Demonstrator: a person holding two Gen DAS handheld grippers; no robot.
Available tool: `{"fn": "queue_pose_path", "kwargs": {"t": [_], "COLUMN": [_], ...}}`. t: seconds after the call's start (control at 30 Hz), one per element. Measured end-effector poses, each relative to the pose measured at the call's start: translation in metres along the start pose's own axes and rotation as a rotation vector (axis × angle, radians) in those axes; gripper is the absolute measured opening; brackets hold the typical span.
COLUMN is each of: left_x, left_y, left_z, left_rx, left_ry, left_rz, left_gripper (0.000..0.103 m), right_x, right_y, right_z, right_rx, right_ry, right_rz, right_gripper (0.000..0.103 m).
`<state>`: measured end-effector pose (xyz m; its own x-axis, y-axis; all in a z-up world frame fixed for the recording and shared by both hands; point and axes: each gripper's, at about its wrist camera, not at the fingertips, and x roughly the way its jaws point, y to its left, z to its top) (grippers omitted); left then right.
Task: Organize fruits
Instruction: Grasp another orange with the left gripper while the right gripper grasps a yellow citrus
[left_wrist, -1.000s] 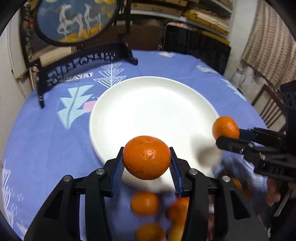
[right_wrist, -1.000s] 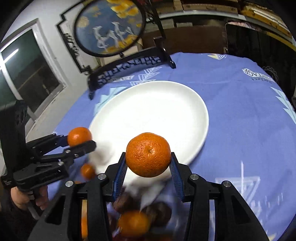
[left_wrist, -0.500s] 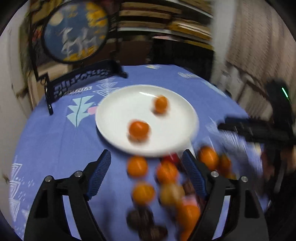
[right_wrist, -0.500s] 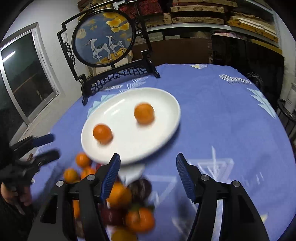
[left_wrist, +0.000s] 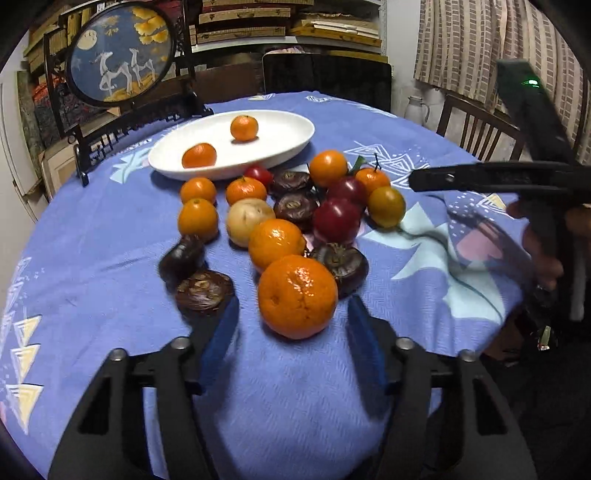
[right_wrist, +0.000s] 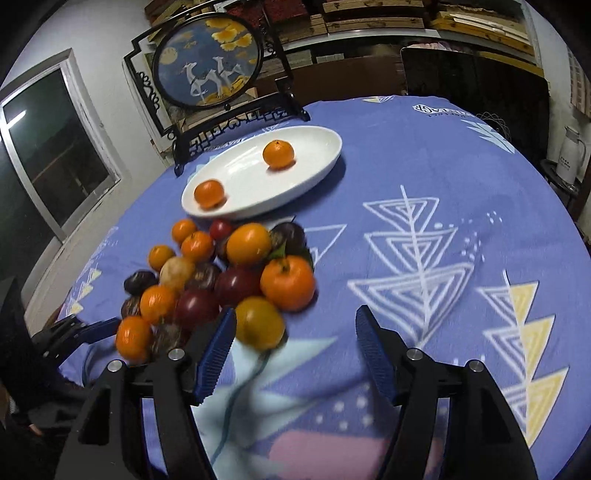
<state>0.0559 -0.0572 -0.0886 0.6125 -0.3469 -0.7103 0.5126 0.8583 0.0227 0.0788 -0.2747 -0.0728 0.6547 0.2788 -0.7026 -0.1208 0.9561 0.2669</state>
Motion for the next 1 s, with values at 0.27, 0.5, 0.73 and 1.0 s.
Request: {"fn": "queue_pose_path", "kwargs": {"t": [0.27,0.5,0.73,1.0], "left_x": [0.001,-0.031,-0.028,-0.023], "left_y": [0.007,0.015,0.019,0.020], "left_z": [-0.002,0.002,0.001,0.001], "left_rx": [-0.056,-0.070,-0.085,-0.098], "left_ry": [-0.026,-0.102,-0.086,-0.081], "left_rz": [-0.038,-0.020,-0.023,-0.030], "left_gripper": [0.042,0.042,0.042,0.042], "right_x": [0.001,0.025,0.035,0.034], "right_y": [0.004,0.030,0.028,0.024], "right_z": [-0.014,-0.008,-0.003,-0.007], "right_rx": [-0.040,-0.125,-0.088,-0.082], "right_ry": [0.033,0.053,0.052,0.080], "right_rz": [0.012,0.004,0.037,0.068], "right_gripper": [0.067,0.060,0.037,0.038]}}
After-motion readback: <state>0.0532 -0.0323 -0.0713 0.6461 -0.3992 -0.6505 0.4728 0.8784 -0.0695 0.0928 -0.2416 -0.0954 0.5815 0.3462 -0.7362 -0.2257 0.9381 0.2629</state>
